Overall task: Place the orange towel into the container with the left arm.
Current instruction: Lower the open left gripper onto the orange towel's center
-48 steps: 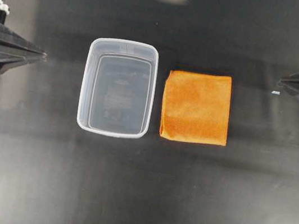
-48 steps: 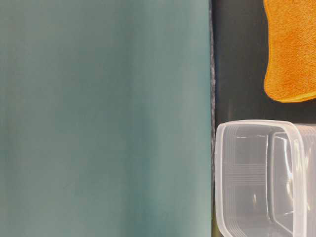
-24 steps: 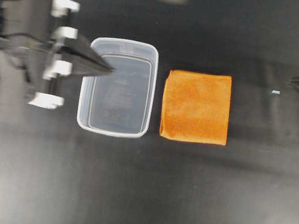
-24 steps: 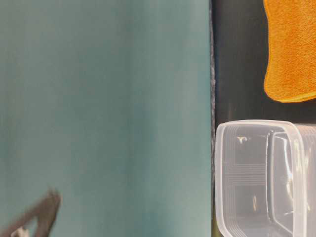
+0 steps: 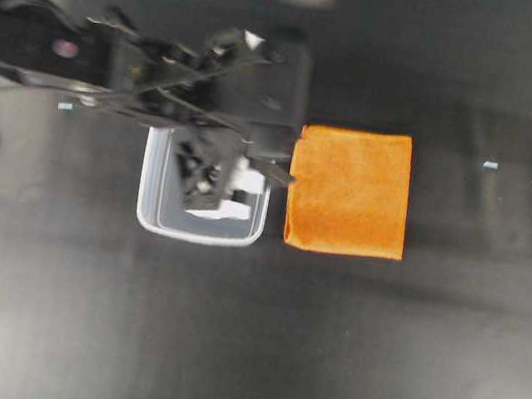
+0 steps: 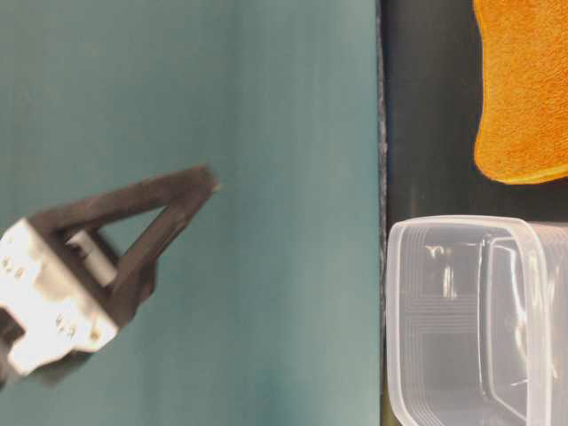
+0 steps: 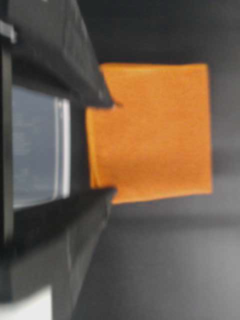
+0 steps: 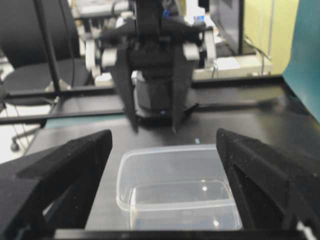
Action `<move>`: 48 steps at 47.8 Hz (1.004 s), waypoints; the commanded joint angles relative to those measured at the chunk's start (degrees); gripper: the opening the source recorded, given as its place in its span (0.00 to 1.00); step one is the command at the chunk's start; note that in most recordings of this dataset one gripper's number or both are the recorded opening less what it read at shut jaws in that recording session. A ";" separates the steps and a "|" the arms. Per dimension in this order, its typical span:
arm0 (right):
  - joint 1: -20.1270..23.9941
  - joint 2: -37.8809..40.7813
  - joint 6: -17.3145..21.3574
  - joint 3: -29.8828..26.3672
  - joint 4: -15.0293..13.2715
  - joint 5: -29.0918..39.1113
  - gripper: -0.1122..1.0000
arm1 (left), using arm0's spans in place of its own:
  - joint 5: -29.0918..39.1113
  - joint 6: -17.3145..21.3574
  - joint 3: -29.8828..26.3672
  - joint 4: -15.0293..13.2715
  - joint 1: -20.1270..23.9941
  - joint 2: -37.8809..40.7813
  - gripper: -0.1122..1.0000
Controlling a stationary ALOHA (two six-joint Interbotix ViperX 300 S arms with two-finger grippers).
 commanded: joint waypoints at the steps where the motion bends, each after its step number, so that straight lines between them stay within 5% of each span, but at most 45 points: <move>1: -0.18 -0.70 0.35 -1.05 0.26 0.44 0.83 | 2.02 0.09 -6.24 0.26 0.09 4.57 0.79; 6: -0.18 -1.67 0.35 -1.58 0.26 0.97 0.83 | 4.92 0.26 -11.95 0.18 0.09 11.07 0.92; 24: 1.32 -2.99 0.35 -2.46 0.26 0.44 0.83 | 9.05 2.20 -22.41 0.26 0.00 28.83 0.91; 35: 3.16 -2.99 0.44 -2.55 0.26 0.18 0.83 | 15.82 2.37 -24.96 0.26 0.70 32.34 0.91; 48: 3.25 -2.90 0.35 -2.46 0.18 -0.35 0.83 | 16.00 3.69 -24.96 0.26 1.32 33.75 0.91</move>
